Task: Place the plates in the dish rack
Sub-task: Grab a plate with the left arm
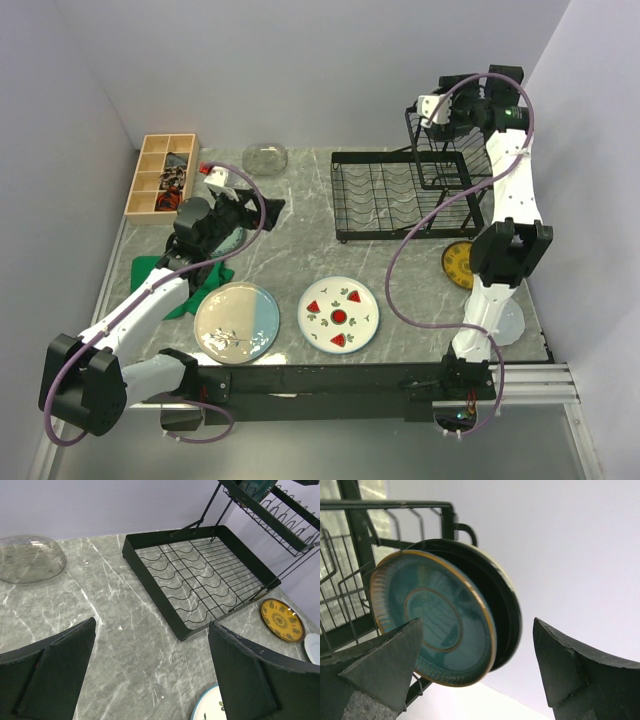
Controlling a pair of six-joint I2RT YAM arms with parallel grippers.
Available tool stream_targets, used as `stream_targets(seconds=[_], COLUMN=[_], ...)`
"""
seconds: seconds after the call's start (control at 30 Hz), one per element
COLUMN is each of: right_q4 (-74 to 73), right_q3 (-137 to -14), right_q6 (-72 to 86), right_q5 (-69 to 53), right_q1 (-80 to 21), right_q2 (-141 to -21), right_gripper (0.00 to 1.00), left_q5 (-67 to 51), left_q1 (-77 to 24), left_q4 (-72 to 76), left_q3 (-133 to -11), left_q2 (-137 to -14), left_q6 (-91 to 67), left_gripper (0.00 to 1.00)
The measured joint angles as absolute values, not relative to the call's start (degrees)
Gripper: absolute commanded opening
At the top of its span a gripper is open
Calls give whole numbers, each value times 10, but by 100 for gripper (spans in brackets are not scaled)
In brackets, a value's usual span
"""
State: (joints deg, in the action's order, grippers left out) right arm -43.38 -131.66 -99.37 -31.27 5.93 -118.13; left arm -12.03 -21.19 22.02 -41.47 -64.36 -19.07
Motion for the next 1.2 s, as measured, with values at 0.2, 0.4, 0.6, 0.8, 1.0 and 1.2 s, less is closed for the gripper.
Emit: stream_targets(seconds=[0.2,0.4,0.6,0.8,1.0,1.2], right_q4=[-427,-424,-484,-532,-523,-480], right_q3=[-1289,-1215,-1184,-1005,-846,-845], right_q6=[-901,-705,-498,-430,-385,-339], right_q5=[-321,-300,-379,-475,-470,-457], right_q1=[59,44,-1,-81,-175,-185], right_q2=[-1131,-998,-887,-820,-814,-814], right_gripper=[100,100,79,56,57,59], left_q5=[-91,-56,-126,-201,-206,-173], left_q1=[-209,-174,-51,5,-1,-1], left_q4=[181,74,43,59,-41,-131], left_q3=[-449,-551,-596,-647,-832,-1025], left_q2=[-657,-694,-771,-949,-1124,-1253], left_q6=[-224,-315,-472,-595,-592,-575], left_gripper=[99,99,99,99,98,85])
